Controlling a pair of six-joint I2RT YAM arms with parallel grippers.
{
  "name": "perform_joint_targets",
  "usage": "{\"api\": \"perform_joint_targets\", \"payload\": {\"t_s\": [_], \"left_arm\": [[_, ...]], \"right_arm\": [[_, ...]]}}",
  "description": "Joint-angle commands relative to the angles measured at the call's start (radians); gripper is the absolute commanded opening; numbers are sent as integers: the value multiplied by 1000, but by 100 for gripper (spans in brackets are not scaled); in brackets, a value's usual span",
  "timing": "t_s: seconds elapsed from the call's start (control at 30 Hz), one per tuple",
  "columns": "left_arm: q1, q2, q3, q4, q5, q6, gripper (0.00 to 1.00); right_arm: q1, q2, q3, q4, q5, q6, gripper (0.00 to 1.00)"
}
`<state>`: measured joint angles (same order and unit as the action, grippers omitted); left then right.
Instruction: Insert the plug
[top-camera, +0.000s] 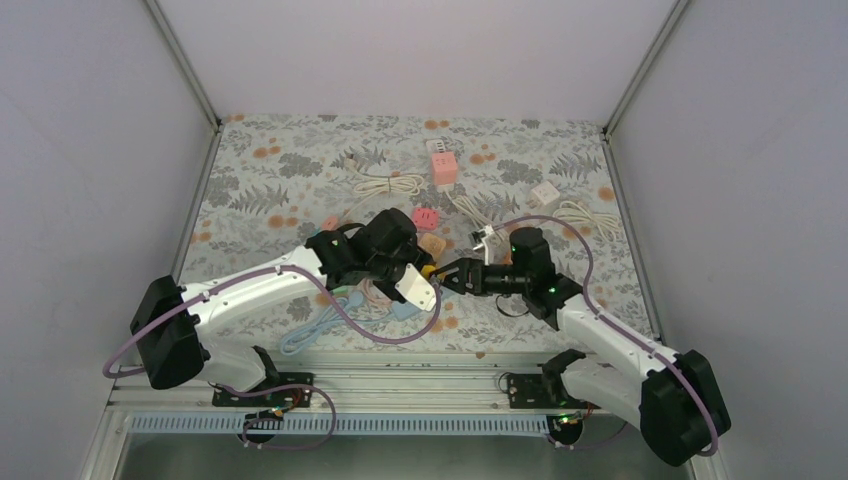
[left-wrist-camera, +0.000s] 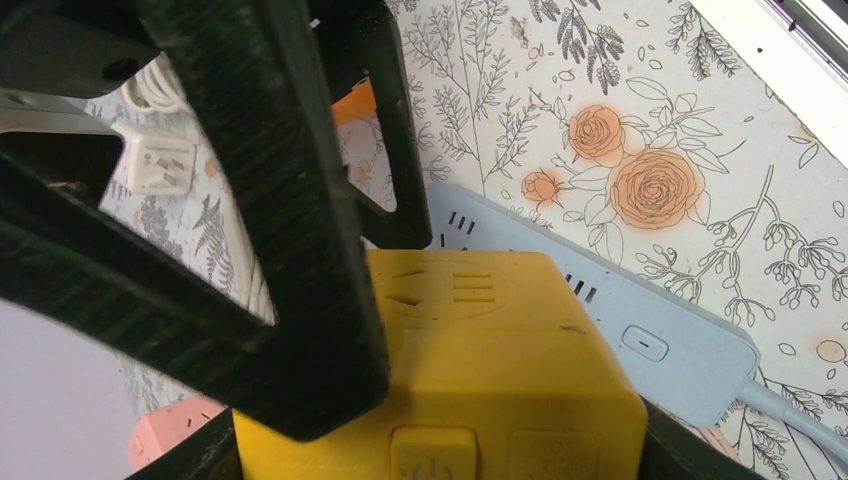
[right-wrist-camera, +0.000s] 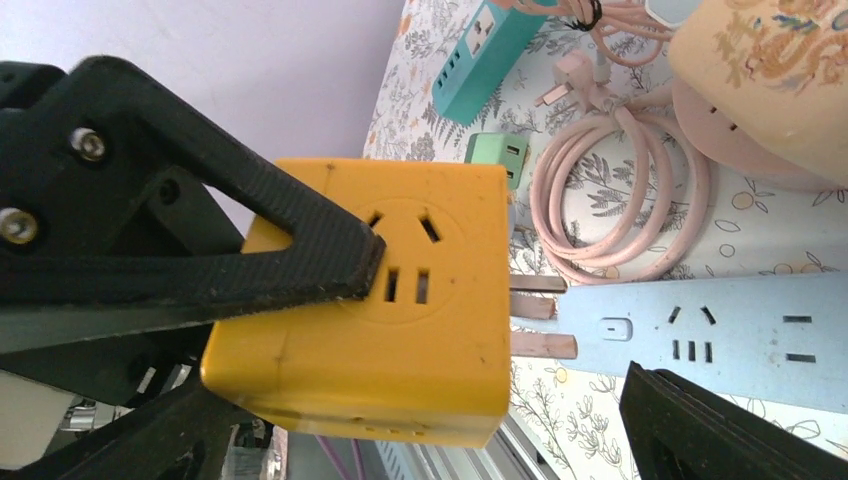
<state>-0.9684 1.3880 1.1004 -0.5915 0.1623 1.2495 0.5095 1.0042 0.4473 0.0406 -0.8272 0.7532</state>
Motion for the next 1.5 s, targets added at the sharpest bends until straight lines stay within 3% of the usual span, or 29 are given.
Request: {"api": "perform_joint_targets", "payload": {"t_s": [0.0, 0.23, 0.47, 0.57, 0.67, 0.7, 0.73, 0.9, 1.03, 1.13, 1.3, 1.4, 1.47], "left_arm": [[2, -14, 14, 27, 29, 25, 27], [-3, -19, 6, 50, 14, 29, 27], [-6, -34, -4, 70, -9, 26, 28], [-6, -35, -6, 68, -13, 17, 32], [-4, -37, -8, 66, -13, -7, 49], [-4, -37, -7, 66, -12, -13, 81], [-4, -39, -8, 69, -14, -20, 99], [-2, -125, -90, 214, -19, -104, 100], [0, -224, -176, 421, -75, -364, 100], [2, -293, -218, 552, -161, -656, 100], [30, -353, -186, 567, -468, -1161, 100], [53, -424, -233, 600, -571, -1300, 100], [68, -457, -252, 599, -562, -1349, 100]], "right_arm": [[9, 10, 55, 2, 3, -4, 100], [18, 64, 84, 6, -10, 32, 92], [28, 83, 81, 45, -43, 79, 58], [29, 70, 67, 68, -43, 98, 49], [28, 40, 49, 109, -35, 127, 46], [28, 29, 45, 124, -26, 140, 46], [27, 16, 40, 133, -17, 152, 46], [26, -25, 13, 165, 56, 198, 49], [25, -49, 3, 163, 112, 204, 49], [24, -72, 18, 132, 160, 179, 49], [24, -83, 40, 94, 216, 159, 49], [23, -87, 45, 91, 239, 159, 49], [22, -86, 48, 91, 252, 165, 50]]}}
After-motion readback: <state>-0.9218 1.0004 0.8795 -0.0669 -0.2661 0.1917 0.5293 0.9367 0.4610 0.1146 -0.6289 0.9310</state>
